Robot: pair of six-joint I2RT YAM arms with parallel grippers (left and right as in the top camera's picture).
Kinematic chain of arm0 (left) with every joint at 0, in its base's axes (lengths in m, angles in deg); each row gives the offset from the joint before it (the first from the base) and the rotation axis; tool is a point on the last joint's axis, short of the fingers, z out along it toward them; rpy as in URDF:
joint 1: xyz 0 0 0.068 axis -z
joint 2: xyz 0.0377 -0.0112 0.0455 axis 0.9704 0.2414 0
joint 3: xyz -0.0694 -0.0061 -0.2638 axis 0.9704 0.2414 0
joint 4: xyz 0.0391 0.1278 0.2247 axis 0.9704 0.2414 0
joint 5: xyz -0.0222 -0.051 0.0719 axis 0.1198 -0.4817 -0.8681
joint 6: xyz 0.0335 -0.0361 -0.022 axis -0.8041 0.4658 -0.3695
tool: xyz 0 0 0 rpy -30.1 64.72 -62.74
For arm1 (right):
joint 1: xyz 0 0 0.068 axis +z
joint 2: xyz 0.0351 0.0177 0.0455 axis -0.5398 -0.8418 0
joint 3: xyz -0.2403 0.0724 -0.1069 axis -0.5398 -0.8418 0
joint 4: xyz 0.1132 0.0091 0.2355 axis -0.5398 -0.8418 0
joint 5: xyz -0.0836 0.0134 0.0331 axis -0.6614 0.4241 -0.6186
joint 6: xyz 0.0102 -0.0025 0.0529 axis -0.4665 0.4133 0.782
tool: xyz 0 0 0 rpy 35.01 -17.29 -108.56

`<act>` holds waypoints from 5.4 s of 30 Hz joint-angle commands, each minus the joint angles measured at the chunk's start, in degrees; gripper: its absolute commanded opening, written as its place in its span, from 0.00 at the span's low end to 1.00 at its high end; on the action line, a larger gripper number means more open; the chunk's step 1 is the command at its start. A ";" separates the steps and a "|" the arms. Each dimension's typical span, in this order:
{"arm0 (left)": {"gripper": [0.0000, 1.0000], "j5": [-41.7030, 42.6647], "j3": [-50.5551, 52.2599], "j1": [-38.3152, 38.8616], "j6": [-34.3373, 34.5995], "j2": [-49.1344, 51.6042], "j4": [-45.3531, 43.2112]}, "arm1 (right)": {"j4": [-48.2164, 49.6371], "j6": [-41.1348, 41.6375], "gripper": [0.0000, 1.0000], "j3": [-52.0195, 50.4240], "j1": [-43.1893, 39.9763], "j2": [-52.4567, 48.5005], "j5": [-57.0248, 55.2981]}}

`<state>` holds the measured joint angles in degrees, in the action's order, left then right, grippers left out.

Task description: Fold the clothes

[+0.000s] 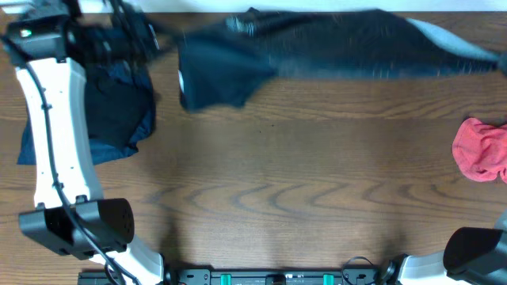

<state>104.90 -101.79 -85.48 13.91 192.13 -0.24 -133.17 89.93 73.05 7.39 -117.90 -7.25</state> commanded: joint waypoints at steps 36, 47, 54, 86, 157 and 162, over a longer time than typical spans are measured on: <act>0.06 -32.00 49.81 4.74 -11.54 -9.18 3.98 | -14.34 1.22 0.28 -37.05 -8.90 -0.04 -11.30; 0.06 -32.00 49.81 4.74 -11.52 -9.18 3.32 | -6.97 -4.52 0.31 -37.51 -8.83 -0.07 0.09; 0.06 -32.00 49.81 4.76 -11.52 -9.18 2.64 | 0.87 -4.81 0.34 -43.89 -8.79 -0.07 0.79; 0.06 -32.02 49.81 4.76 -8.96 -9.14 -7.82 | 19.12 -5.90 0.49 -54.60 -8.79 -0.07 5.86; 0.35 -39.41 49.81 4.76 -5.95 -10.36 -4.63 | 16.46 -5.66 0.10 -57.70 -8.94 -0.07 3.23; 0.53 -44.63 50.58 4.94 -2.38 -10.29 -6.27 | 16.46 -5.66 0.10 -57.70 -8.94 -0.07 3.26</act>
<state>66.50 -51.91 -80.52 10.80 182.88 -5.90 -116.93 84.34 15.80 -1.22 -117.90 -2.53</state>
